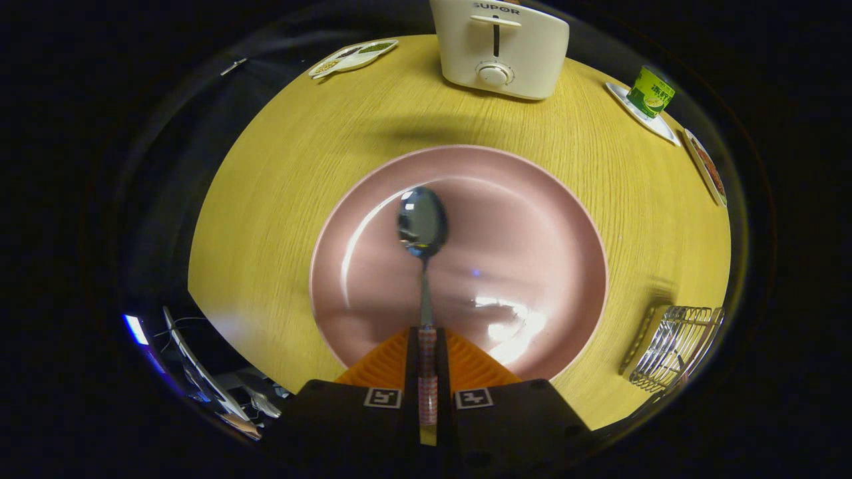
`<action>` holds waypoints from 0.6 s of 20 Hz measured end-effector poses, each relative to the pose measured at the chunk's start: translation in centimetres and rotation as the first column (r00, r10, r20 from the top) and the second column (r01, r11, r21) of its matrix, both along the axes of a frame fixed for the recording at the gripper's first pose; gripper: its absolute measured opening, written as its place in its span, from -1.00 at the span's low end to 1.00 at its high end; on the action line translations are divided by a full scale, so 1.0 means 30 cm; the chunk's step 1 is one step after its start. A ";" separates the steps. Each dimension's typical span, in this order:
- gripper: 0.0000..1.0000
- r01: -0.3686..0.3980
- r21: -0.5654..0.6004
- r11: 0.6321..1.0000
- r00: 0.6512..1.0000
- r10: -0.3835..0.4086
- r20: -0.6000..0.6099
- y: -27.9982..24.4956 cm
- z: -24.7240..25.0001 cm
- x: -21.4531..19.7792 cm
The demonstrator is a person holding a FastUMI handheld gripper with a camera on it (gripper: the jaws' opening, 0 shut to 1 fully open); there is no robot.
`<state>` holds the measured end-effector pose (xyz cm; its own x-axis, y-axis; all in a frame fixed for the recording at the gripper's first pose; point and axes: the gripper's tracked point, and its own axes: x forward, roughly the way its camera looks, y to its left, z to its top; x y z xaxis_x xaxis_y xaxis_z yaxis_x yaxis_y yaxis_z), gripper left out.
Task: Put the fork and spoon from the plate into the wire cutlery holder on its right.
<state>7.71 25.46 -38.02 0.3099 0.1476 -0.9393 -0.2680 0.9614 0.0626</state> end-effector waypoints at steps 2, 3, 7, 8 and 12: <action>-0.77 -0.068 0.021 0.997 0.998 0.068 -0.004 0.008 0.004 -0.018; -0.80 -0.094 0.017 0.995 0.996 0.094 0.011 -0.002 0.018 -0.018; -0.84 -0.122 0.050 0.991 0.991 0.119 0.056 -0.033 0.131 -0.043; -0.84 -0.119 0.062 0.991 0.991 0.115 0.065 -0.046 0.174 -0.051; -0.84 -0.131 0.088 0.988 0.988 0.123 0.091 -0.134 0.342 -0.113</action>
<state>4.32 21.45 -27.77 0.3612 0.2764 -0.8906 -0.3957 0.9102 0.1220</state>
